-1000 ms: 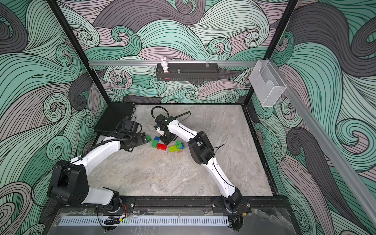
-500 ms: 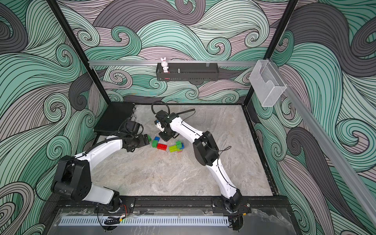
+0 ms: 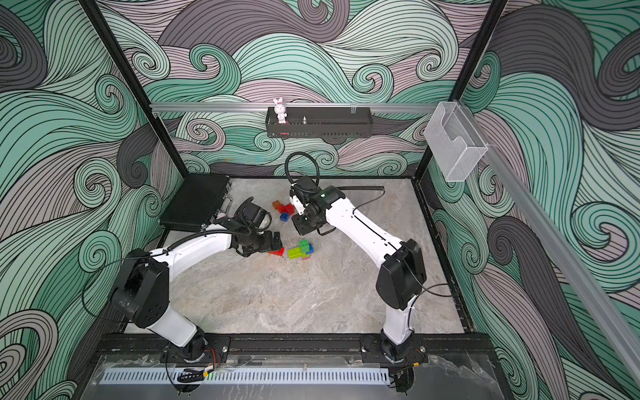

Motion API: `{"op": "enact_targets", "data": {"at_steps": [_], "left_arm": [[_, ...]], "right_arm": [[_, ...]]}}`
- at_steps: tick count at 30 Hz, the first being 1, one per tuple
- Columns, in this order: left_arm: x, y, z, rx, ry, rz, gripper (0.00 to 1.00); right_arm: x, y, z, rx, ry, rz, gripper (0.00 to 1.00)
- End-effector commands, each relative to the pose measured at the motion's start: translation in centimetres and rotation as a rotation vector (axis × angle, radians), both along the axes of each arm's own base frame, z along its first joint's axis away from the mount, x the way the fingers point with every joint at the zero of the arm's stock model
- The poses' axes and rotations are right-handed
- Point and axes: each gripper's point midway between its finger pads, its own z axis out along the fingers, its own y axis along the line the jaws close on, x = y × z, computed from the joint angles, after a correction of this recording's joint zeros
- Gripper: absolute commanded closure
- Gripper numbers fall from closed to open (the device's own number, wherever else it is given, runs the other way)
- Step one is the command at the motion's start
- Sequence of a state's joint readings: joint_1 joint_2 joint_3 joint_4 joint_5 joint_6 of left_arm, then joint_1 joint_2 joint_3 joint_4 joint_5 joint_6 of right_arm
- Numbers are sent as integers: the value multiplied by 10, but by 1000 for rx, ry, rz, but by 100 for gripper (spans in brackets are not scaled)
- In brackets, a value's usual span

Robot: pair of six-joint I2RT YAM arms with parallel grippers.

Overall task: Assemble the number 4 with lego
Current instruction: Assemble the lego brick with the lego brick.

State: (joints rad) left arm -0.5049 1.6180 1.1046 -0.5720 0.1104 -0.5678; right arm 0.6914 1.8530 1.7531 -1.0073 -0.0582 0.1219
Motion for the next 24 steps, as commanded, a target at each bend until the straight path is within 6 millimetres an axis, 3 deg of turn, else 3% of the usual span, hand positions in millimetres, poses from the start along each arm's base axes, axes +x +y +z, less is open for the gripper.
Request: {"op": "enact_targets", "data": {"at_steps": [1,24], "left_arm": [[-1,-7,0,-22,32,-16,2],[-1,-6,-12,4,55,-17,1]], "right_arm": [[-12,-11,-15,-67,69,-47,69],[-11,-2,-49,-157,134,-96,68]]}}
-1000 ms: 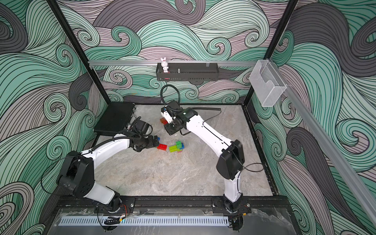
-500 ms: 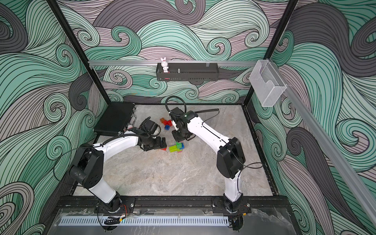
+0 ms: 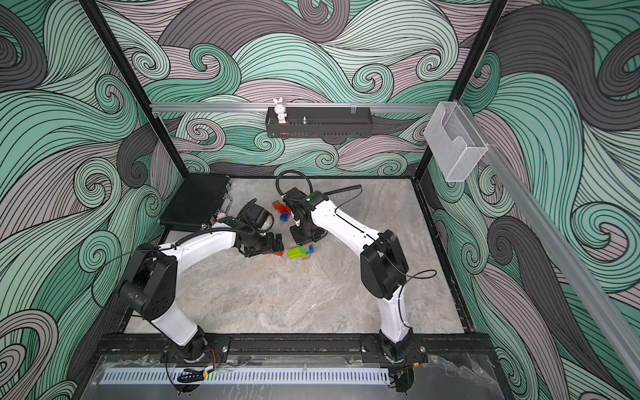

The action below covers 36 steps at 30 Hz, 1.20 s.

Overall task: Assemble the number 4 with lego
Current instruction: Assemble the lego brick with the lego brick.

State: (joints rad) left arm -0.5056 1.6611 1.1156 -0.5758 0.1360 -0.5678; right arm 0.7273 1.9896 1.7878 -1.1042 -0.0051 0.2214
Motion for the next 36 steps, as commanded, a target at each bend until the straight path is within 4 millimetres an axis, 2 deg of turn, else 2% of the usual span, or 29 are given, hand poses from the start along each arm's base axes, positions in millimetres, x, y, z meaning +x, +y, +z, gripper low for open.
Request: {"op": "enact_targets", "data": {"at_steps": [1,16,36], "left_arm": [[1,-1,-2,9,13,-5,1],[0,-1,-6,11,26,-8,1],[-2,-2,-11,16,49,-17,1]], "right_arm": [[2,1,2,-10,-5,-21,68],[-1,3,-11,-27,28,-42,67],[-11,-20,-39,-123,56,-120,68]]}}
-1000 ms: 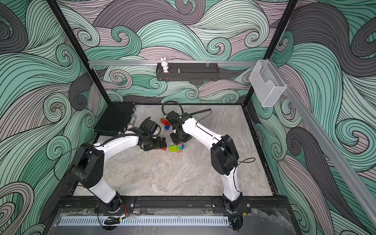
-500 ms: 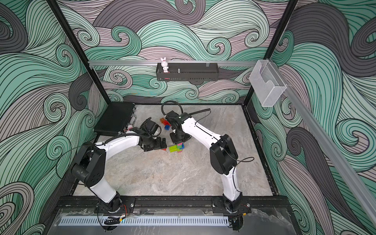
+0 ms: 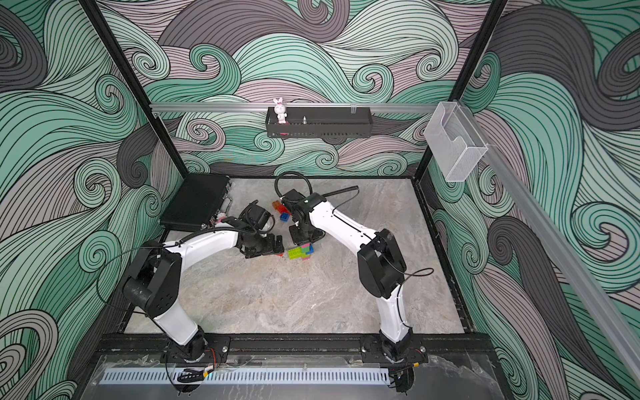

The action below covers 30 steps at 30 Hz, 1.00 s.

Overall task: Assemble the number 4 with lego
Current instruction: Assemble the lego brick with the lego brick.

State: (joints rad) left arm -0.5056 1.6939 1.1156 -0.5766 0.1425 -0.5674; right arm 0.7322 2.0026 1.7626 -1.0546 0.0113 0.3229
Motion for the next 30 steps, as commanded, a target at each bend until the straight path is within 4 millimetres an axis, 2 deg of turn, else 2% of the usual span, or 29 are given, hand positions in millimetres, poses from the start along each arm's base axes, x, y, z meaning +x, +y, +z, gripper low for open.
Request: {"op": "enact_targets", "data": {"at_steps": [1,10,14,21,30], "left_arm": [[0,-2,1,6,17,-17,1],[1,-3,1,9,21,-25,1],[2,-3,3,10,15,-33,1],[2,-9,10,-30,-7,-59,1],[4,4,16,25,-34,-15,1]], "right_arm": [[-18,-26,-30,-137,75,-23,69],[-32,-46,-53,-231,126,-24,70],[-36,-46,-60,-233,155,-31,67],[-20,-37,-46,-204,101,-50,61],[-1,-19,-19,-121,18,-69,51]]}}
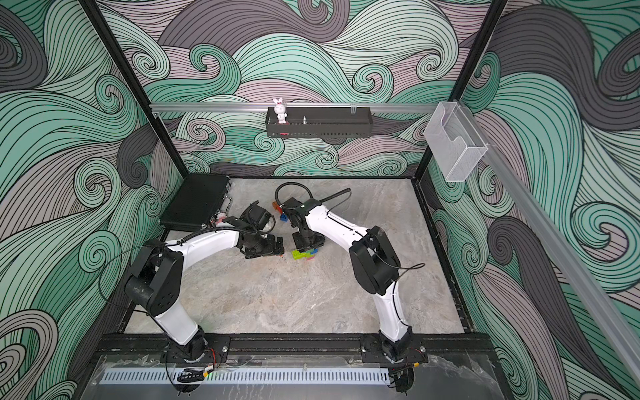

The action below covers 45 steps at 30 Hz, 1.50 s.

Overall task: Assemble the number 4 with lego
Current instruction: Assemble the lego brick with the lego brick, then pick up the lego brick from the center of the board.

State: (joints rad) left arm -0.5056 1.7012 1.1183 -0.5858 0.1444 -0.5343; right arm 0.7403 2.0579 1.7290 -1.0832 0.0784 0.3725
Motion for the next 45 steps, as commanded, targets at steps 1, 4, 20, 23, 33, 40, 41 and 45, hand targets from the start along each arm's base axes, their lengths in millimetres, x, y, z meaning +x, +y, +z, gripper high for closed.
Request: {"op": "enact_targets", "data": {"at_steps": [1,4,20,23,33,40,41,45], "left_arm": [[6,5,18,18,-39,19,1],[5,6,19,24,-41,22,1],[7,6,22,21,-58,3,2],[11,2,26,14,-64,-1,2],[32,18,31,104,-107,91,2],[45,48,30,251,-198,118,6],[48,49,29,265,-195,123,7],[58,46,26,283,-168,122,9]], "right_arm": [[7,0,15,7,-31,-16,51],[7,1,17,10,-36,-15,51],[11,6,71,152,-179,-27,24],[15,6,101,249,-296,-29,8],[21,-62,162,345,-745,-192,1],[11,-108,171,339,-916,-232,1],[10,-109,170,353,-916,-226,1],[8,-114,164,393,-908,-225,1]]}}
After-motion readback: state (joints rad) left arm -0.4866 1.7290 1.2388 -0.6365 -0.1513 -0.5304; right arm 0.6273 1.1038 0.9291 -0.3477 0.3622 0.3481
